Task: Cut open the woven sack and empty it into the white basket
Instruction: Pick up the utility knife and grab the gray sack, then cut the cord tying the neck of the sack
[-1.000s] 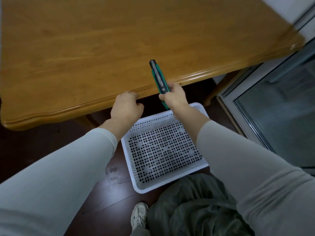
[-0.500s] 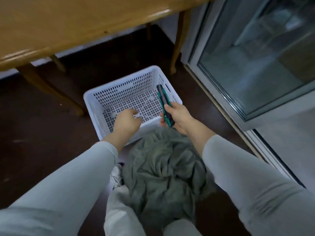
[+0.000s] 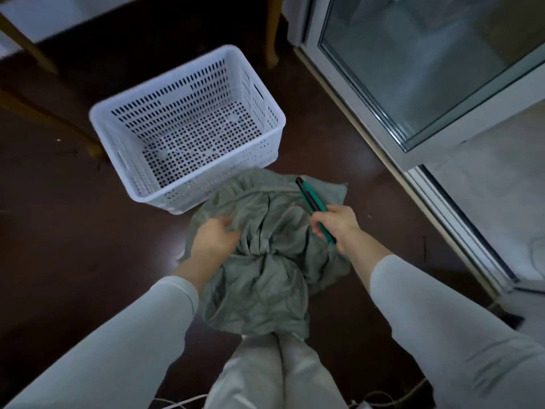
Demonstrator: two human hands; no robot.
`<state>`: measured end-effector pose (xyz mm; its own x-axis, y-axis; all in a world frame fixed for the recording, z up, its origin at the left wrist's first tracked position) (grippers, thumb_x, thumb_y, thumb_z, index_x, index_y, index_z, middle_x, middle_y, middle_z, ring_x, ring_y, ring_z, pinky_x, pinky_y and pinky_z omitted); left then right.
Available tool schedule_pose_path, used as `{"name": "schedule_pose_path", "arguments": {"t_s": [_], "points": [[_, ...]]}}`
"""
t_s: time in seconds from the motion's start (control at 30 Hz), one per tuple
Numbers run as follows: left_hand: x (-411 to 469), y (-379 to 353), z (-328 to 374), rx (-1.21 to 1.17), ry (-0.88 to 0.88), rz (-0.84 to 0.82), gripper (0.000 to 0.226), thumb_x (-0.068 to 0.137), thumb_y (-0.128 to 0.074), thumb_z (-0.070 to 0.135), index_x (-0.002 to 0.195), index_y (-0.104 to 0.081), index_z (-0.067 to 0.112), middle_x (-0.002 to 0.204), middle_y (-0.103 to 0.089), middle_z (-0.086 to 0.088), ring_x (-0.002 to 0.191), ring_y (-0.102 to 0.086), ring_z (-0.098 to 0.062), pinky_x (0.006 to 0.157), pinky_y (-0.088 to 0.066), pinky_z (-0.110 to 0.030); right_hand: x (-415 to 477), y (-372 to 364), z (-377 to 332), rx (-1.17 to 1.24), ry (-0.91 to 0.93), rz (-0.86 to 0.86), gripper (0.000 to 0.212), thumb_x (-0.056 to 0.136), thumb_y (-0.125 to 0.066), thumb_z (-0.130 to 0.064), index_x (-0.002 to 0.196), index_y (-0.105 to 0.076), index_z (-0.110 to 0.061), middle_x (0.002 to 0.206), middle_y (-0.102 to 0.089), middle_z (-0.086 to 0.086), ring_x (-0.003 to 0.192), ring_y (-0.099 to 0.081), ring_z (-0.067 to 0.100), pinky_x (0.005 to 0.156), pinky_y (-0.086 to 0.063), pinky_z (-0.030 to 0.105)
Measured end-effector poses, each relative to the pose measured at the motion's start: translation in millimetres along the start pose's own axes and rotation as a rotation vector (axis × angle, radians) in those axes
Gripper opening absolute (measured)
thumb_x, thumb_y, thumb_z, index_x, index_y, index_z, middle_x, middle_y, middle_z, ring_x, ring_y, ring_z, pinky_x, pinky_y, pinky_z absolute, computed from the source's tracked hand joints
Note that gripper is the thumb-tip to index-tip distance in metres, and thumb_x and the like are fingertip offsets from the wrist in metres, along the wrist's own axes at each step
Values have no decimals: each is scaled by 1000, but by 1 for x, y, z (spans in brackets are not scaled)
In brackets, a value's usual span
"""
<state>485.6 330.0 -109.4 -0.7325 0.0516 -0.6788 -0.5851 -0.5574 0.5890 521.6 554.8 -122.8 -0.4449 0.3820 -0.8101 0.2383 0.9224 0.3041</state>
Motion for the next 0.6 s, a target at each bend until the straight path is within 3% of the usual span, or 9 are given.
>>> {"name": "schedule_pose_path", "arguments": {"t_s": [0.1, 0.17, 0.23, 0.43, 0.6], "points": [[28, -17, -15, 22, 27, -25, 47, 91, -54, 20, 135, -49, 7, 137, -54, -15, 124, -51, -31, 98, -41, -32, 31, -2, 27, -79, 14, 91, 36, 75, -74, -9, 108, -64, -4, 67, -60, 5, 57, -54, 16, 58, -50, 30], [43, -29, -25, 37, 25, -53, 48, 90, -54, 21, 136, -47, 7, 137, -53, -16, 125, -50, -32, 99, -40, -33, 50, -2, 42, -205, 21, 150, 38, 77, -72, -17, 113, -63, -7, 83, -66, 7, 74, -63, 21, 76, -56, 38], [58, -40, -35, 54, 35, -66, 47, 90, -54, 21, 135, -48, 8, 135, -54, -17, 124, -51, -32, 100, -40, -34, 69, -2, 54, -334, 35, 166, 36, 80, -69, -20, 112, -61, -6, 98, -67, 10, 89, -64, 27, 85, -55, 41], [107, -75, -71, 74, 76, -76, 55, 88, -57, 24, 139, -43, 11, 138, -52, -15, 126, -50, -31, 100, -41, -35, 126, -13, 65, -522, 153, 237, 32, 85, -60, -11, 116, -54, -4, 113, -63, 18, 105, -59, 35, 81, -47, 36], [149, -108, -108, 57, 118, -39, 67, 83, -63, 32, 142, -36, 16, 148, -38, -14, 133, -39, -31, 105, -38, -38, 186, -31, 66, -590, 269, 263, 31, 88, -56, -15, 116, -51, -2, 117, -59, 19, 108, -56, 36, 81, -44, 37]]}}
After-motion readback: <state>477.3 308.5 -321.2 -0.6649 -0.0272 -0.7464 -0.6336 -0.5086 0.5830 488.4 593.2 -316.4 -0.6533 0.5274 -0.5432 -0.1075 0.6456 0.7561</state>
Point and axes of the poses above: each hand's wrist, its own x-axis towards the middle knuckle, its own y-axis out of the back of the hand, z = x × y, the point moved 1 cm from there along x, towards the middle knuckle
